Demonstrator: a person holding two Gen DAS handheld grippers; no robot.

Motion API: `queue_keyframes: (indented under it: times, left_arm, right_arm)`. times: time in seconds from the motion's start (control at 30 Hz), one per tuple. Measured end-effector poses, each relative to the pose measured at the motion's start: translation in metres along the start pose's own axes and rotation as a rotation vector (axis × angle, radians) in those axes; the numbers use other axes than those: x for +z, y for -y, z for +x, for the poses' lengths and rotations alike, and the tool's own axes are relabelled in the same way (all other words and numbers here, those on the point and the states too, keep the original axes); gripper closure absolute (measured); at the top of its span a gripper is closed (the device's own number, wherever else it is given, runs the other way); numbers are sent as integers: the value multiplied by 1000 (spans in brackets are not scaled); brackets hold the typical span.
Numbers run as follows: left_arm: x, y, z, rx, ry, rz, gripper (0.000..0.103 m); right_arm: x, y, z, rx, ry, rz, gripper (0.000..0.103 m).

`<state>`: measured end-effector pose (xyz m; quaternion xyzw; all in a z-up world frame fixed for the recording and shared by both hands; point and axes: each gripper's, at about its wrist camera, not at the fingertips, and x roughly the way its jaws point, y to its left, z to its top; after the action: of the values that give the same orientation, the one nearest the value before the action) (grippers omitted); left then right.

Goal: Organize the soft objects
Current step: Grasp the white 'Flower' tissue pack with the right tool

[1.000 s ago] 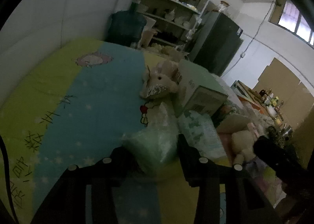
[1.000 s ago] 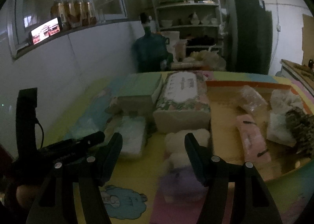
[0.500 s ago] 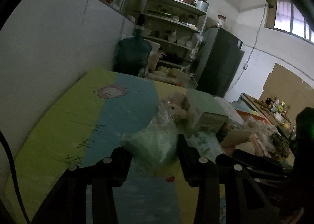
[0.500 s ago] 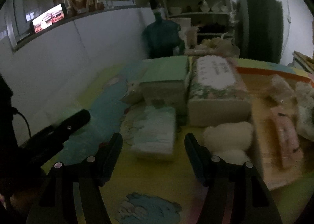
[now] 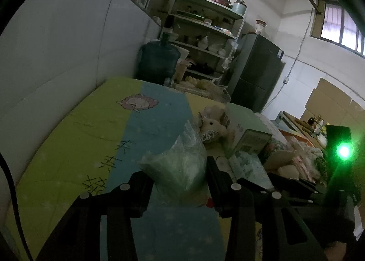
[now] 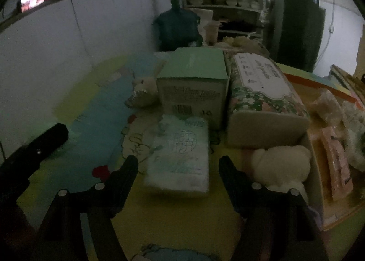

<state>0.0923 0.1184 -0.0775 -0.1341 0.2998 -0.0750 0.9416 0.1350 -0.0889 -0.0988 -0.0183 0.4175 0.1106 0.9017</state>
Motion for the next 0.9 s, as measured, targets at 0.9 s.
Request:
queue_keyframes:
  times: [0.9]
  left_arm:
    - [-6,7,-18,8,24,20,59]
  right_arm:
    - [-2,-8,-43,19,104,-32,51]
